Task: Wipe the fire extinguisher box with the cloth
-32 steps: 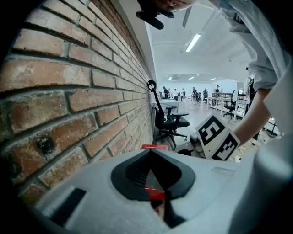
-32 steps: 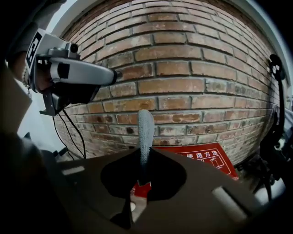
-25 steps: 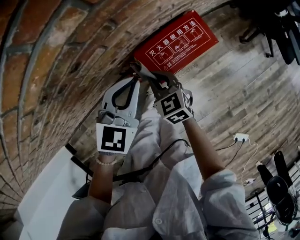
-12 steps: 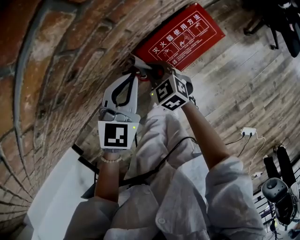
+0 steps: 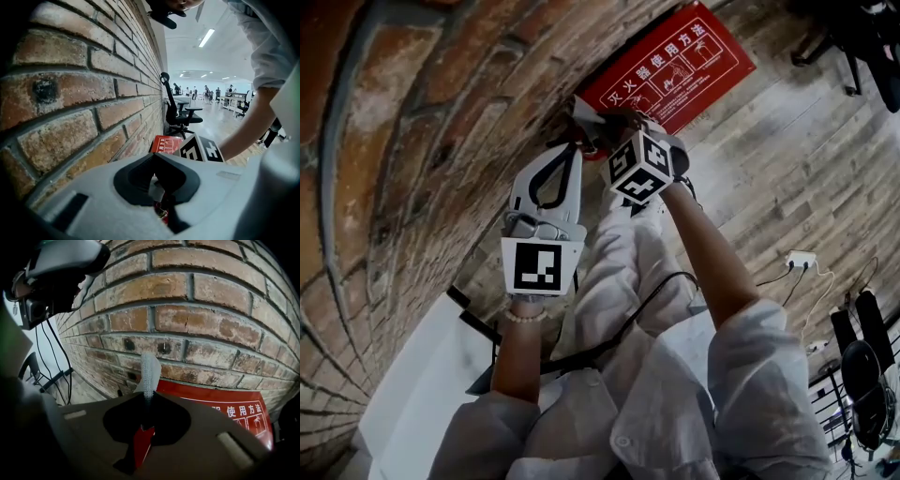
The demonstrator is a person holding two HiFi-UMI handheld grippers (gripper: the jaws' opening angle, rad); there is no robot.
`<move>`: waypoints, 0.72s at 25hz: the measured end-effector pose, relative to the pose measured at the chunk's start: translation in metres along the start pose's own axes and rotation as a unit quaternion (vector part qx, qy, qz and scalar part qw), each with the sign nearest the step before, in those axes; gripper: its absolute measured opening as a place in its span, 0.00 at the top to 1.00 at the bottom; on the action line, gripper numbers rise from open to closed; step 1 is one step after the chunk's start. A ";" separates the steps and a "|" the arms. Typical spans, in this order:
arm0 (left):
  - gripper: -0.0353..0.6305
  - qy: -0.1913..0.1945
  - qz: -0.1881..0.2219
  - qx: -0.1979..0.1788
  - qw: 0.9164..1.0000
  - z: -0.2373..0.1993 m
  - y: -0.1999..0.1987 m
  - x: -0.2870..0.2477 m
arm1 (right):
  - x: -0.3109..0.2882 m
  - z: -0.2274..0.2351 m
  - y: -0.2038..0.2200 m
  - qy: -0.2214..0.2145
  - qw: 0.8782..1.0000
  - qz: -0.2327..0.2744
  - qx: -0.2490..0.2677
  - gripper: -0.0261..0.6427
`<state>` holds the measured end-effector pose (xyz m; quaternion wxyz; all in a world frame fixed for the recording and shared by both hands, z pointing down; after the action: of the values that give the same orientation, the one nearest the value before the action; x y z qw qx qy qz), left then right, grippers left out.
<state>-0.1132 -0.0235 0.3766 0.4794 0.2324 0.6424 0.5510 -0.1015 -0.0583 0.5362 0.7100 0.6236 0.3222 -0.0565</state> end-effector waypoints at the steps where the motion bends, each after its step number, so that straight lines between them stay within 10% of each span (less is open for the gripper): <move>1: 0.95 0.001 0.001 -0.001 1.000 -0.001 0.000 -0.001 | -0.001 0.000 0.001 0.000 1.000 -0.002 0.001 0.93; 18: 0.95 0.018 0.005 -0.006 1.000 0.003 0.005 -0.021 | -0.008 0.005 0.018 -0.007 1.000 -0.020 0.015 0.93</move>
<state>-0.1027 -0.0381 0.3887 0.4663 0.2223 0.6468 0.5611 -0.0968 -0.0620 0.5557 0.7016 0.6270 0.3290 -0.0798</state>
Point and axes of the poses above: the fingertips, and each gripper's own axes: x backward along the fingers, z to its right, y out of its underside, the point moved 2 cm from there along x, backward along the fingers, and after that the axes turned 13 degrees about z, right-handed, at the moved point
